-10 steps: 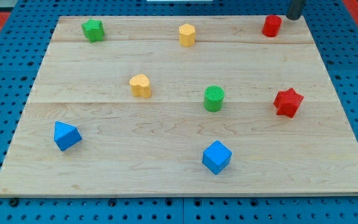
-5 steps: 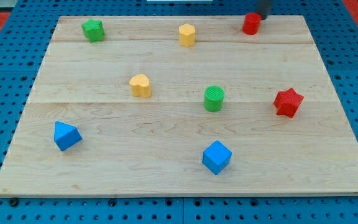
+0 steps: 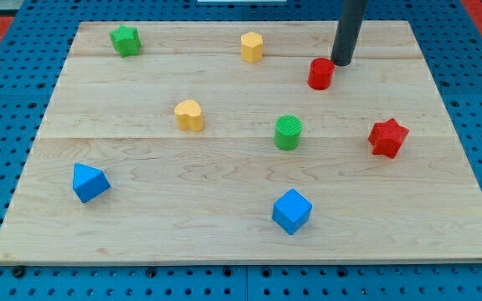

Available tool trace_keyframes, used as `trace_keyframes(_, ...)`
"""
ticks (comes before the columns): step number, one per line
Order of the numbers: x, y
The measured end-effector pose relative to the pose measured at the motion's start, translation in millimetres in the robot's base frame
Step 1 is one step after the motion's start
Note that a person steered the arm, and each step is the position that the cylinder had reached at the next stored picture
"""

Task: Push the red circle near the red star

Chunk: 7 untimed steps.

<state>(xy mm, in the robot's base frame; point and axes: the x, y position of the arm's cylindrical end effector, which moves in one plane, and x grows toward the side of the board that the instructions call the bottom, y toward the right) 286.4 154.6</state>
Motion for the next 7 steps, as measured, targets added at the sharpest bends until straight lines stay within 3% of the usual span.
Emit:
trace_keyframes(2,-18,-13)
trace_keyframes(3,7,-45)
trace_keyframes(5,71,-45)
trace_keyframes(6,68,-72)
trace_keyframes(7,100,9)
